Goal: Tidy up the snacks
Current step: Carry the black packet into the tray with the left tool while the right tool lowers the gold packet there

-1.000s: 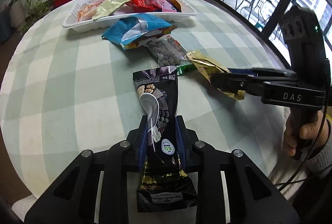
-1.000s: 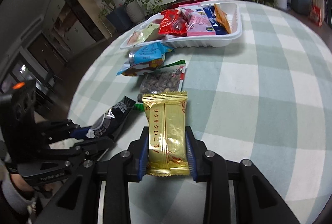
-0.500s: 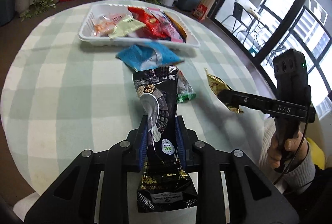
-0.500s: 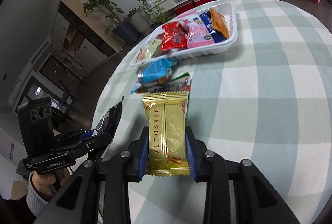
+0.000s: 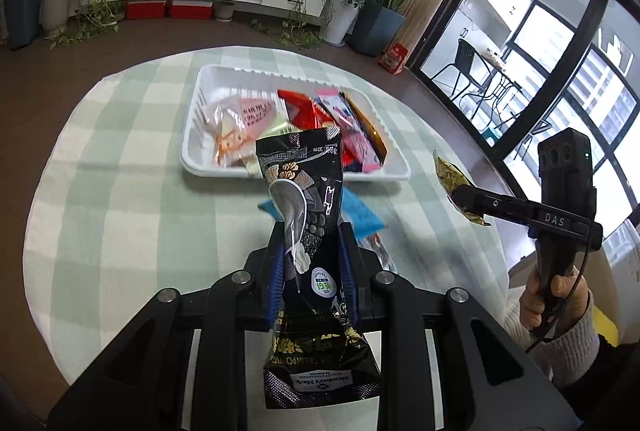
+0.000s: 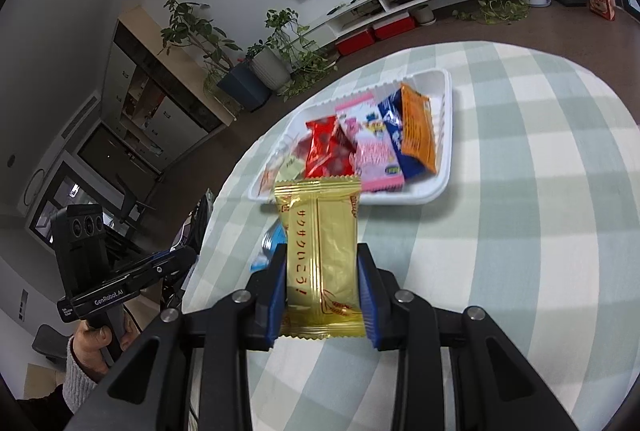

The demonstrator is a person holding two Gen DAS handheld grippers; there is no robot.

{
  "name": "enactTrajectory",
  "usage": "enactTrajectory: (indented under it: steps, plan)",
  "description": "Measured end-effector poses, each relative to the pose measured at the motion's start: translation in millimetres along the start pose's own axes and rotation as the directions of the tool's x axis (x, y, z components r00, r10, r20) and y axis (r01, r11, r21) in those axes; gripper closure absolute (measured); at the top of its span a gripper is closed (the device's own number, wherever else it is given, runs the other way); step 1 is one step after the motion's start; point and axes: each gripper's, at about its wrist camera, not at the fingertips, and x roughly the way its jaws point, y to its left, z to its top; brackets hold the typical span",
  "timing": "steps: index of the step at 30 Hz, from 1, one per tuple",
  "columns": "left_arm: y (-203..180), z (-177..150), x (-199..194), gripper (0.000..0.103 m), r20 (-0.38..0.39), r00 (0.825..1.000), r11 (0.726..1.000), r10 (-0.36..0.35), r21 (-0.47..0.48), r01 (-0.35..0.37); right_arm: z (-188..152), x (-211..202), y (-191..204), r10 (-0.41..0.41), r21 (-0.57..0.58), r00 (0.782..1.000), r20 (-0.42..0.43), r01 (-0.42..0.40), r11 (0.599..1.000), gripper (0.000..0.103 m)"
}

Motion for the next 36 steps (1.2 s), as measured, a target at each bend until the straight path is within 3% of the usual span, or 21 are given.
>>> enactTrajectory:
  steps: [17,26,31,33,35,36]
  plan:
    - [31,96,66,0.081,-0.015,1.0,1.0,-0.007,-0.023,0.007,83,52,-30,-0.032,0.014,0.999,0.018,0.032,0.999,0.068]
    - [43,131,105,0.08,-0.035,0.999,1.0,0.019,-0.01,-0.019,115,82,-38,-0.061,0.0,0.998,0.015,0.061,0.998,0.068]
    - [46,137,122,0.077,-0.047,0.996,0.997,0.073,0.009,-0.073,122,97,-38,-0.085,-0.022,0.996,0.001,0.085,0.996,0.066]
    - [50,139,126,0.076,-0.046,0.994,0.995,0.096,-0.006,-0.096,122,101,-35,-0.096,-0.037,0.995,-0.006,0.096,0.995,0.056]
    - [52,141,126,0.068,-0.029,0.993,0.993,0.118,-0.01,-0.118,121,101,-32,-0.114,-0.058,0.993,0.006,0.114,0.992,0.044]
    - [54,143,125,0.062,-0.015,0.993,0.993,0.116,-0.013,-0.116,120,99,-29,-0.128,-0.078,0.992,0.016,0.129,0.989,0.043]
